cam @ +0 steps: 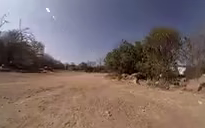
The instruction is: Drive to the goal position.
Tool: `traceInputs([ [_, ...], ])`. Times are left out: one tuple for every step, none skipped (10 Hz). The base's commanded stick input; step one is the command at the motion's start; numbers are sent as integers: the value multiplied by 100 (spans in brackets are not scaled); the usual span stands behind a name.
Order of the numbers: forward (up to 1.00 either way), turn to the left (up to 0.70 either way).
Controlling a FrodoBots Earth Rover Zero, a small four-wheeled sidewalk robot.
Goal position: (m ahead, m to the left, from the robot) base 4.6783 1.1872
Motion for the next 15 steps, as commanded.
traceInputs([
  [50,25],
  [50,50],
  [50,50],
  [50,50],
  [50,46],
  [50,33],
  [50,21],
  [50,8],
  [50,0],
  [50,0],
  [50,0],
  [50,0],
  [50,0],
  [50,0],
  [50,0],
])
